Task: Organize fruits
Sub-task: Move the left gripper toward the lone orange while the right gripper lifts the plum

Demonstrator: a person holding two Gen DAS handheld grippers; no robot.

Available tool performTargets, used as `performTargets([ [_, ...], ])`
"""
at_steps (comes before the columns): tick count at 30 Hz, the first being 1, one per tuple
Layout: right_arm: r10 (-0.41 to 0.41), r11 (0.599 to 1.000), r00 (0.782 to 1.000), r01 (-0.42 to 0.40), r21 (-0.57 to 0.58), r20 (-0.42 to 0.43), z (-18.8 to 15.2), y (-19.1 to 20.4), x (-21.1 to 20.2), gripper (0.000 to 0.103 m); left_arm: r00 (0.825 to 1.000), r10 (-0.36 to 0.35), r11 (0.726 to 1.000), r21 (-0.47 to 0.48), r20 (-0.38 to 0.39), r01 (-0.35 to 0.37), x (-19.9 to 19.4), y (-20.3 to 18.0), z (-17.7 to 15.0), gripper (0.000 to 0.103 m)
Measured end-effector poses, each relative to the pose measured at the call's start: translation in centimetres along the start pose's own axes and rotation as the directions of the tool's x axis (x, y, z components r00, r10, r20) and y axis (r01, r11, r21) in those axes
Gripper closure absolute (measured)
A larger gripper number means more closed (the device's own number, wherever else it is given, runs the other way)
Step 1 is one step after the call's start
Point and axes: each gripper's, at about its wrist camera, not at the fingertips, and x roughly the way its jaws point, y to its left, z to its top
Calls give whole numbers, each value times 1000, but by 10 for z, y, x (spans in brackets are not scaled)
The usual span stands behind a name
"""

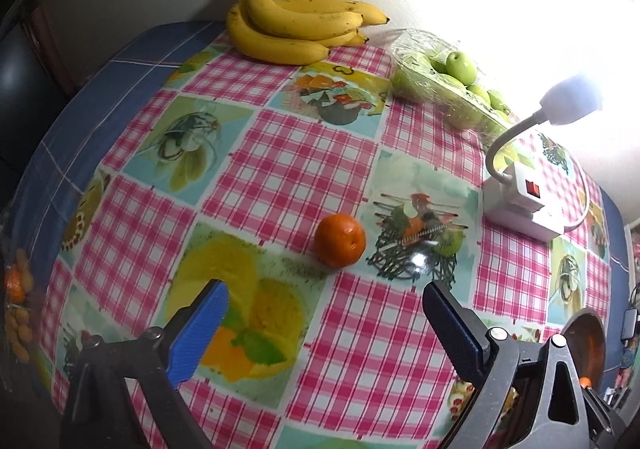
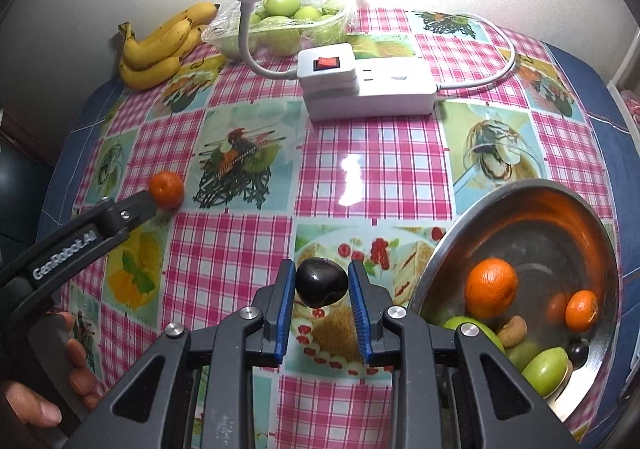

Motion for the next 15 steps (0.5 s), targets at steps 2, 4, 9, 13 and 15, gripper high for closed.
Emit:
performTargets([
  [2, -2, 1000, 1000, 2, 3, 6, 3, -1, 0, 75, 1000, 5, 1000, 4, 1, -5, 4, -5, 4, 5],
  [4, -2, 1000, 1000, 2, 6, 14, 5, -3, -2, 75, 1000, 8, 1000, 9, 4, -8, 9, -9, 9, 5],
  [9, -10, 1000, 1000, 9, 26, 29, 15, -10, 0, 75, 1000, 14, 1000, 3, -4, -14, 22, -10, 16, 10],
  [13, -6, 999, 999, 4, 39, 40, 21, -14, 0, 75, 1000, 19, 1000, -4, -2, -19, 30, -9, 20, 13],
  [15, -11, 999, 999, 9, 37, 46, 23, -14, 0, 75, 1000, 22, 1000, 0, -2, -22, 33, -10, 22, 15],
])
